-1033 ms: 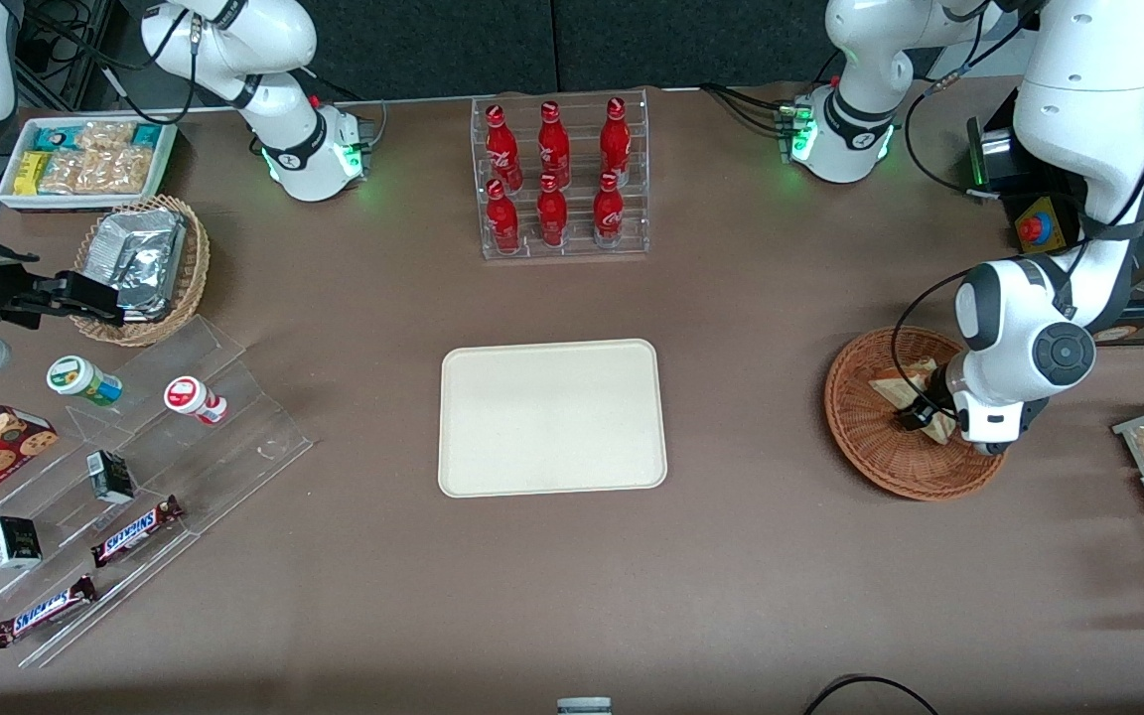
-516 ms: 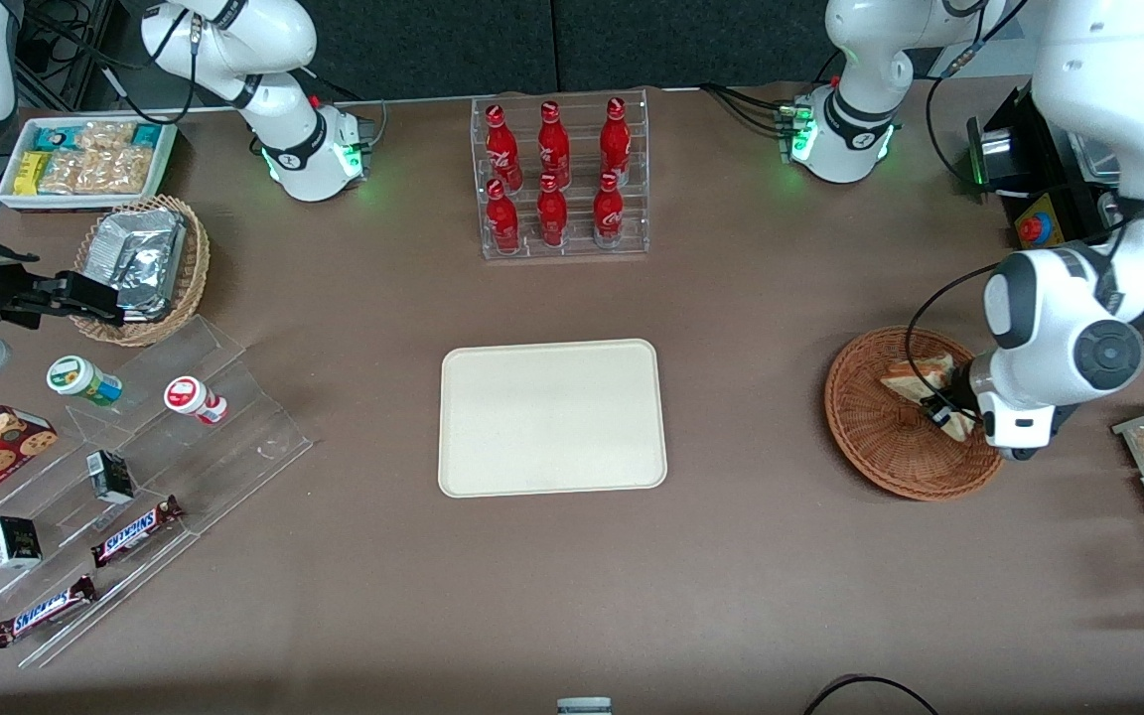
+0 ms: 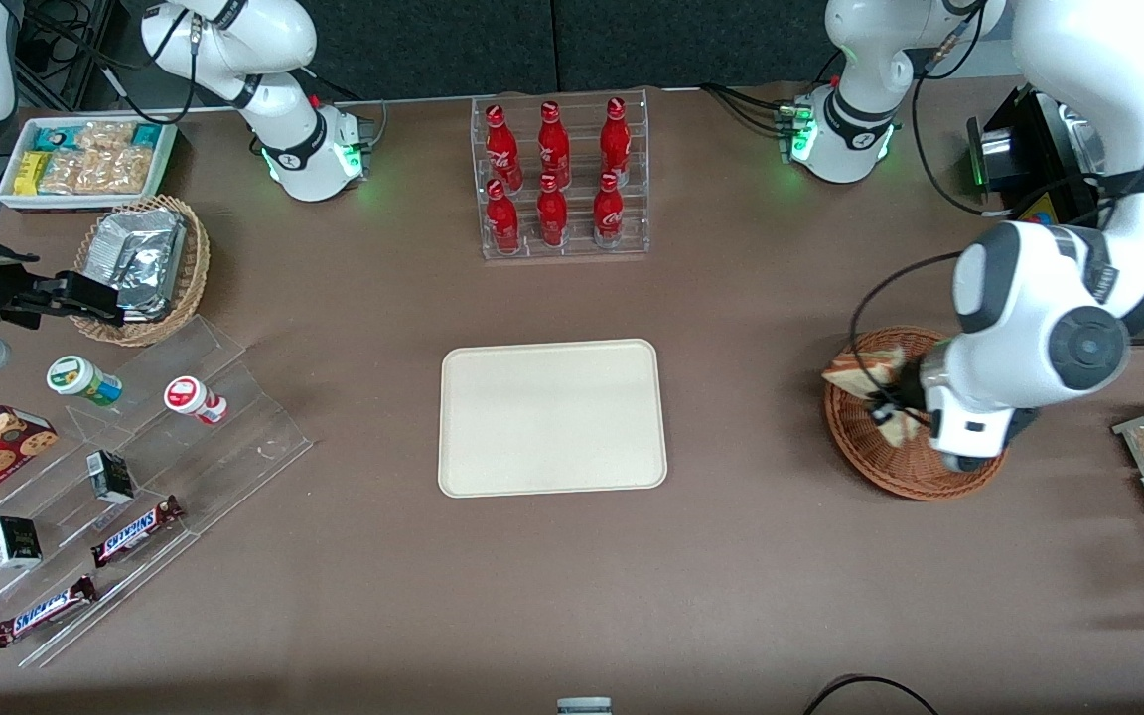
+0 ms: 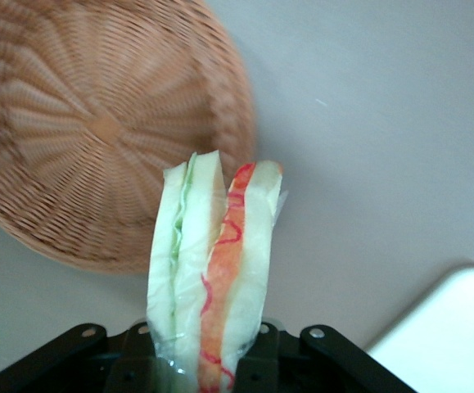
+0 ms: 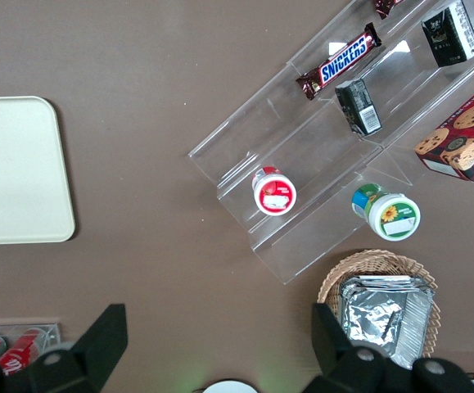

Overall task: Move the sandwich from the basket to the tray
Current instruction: 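Carry the sandwich with the left gripper over to the cream tray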

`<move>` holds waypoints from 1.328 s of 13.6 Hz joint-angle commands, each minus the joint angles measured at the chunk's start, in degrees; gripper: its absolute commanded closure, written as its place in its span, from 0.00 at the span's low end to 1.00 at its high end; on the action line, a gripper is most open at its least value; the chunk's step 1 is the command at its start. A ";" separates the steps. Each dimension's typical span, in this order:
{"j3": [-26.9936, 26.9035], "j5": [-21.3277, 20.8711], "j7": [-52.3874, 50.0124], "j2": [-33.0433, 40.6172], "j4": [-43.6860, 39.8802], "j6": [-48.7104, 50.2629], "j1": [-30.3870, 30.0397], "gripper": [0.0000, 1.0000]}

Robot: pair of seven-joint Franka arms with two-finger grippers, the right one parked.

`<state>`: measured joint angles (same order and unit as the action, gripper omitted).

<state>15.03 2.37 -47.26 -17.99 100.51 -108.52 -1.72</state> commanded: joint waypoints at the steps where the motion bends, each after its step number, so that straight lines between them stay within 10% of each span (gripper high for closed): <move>1: 6.57 -0.43 -5.98 -1.78 -4.61 1.30 0.13 1.00; 8: 21.43 -12.00 -9.15 -9.41 -10.06 0.94 0.75 1.00; 10: 21.62 -18.69 -10.39 -13.37 -13.83 1.29 6.96 1.00; 18: 21.45 -24.33 -12.23 -28.05 -26.68 -4.13 17.88 0.97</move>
<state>36.45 -19.31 -57.90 -41.64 78.41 -110.89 13.83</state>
